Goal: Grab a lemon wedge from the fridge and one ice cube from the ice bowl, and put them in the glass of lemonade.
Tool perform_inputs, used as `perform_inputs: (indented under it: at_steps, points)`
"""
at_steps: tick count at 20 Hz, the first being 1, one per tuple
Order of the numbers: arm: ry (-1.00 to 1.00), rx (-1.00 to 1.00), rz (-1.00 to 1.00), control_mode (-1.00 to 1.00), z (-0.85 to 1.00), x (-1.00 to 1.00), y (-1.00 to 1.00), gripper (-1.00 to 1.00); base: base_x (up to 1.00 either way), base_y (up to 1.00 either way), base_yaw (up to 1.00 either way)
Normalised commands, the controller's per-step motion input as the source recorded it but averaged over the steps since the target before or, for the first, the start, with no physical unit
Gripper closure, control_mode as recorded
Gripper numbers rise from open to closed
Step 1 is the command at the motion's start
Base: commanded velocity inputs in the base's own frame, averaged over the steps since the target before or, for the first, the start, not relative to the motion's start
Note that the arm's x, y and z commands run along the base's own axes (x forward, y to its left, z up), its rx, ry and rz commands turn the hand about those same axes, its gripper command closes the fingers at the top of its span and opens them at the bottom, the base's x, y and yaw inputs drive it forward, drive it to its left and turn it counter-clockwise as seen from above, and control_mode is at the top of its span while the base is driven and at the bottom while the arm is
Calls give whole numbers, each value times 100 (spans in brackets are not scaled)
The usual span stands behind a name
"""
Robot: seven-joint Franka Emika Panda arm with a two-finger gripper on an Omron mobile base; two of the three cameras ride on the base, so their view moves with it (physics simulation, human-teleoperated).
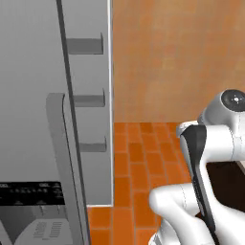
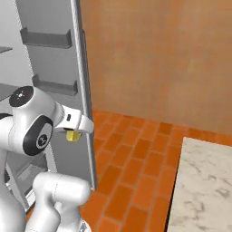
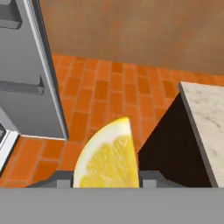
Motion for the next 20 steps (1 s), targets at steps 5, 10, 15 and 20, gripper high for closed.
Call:
perform_inputs:
  at_steps: [5,10,15,20]
  points:
    - [0,0,0,100,0,0,0,100,-100,-4,-40]
    - [0,0,0,100,0,0,0,100,-100,0,-17]
    - [0,0,0,100,0,0,0,100,-100,0,-2]
    - [0,0,0,100,0,0,0,100,-100,19,35]
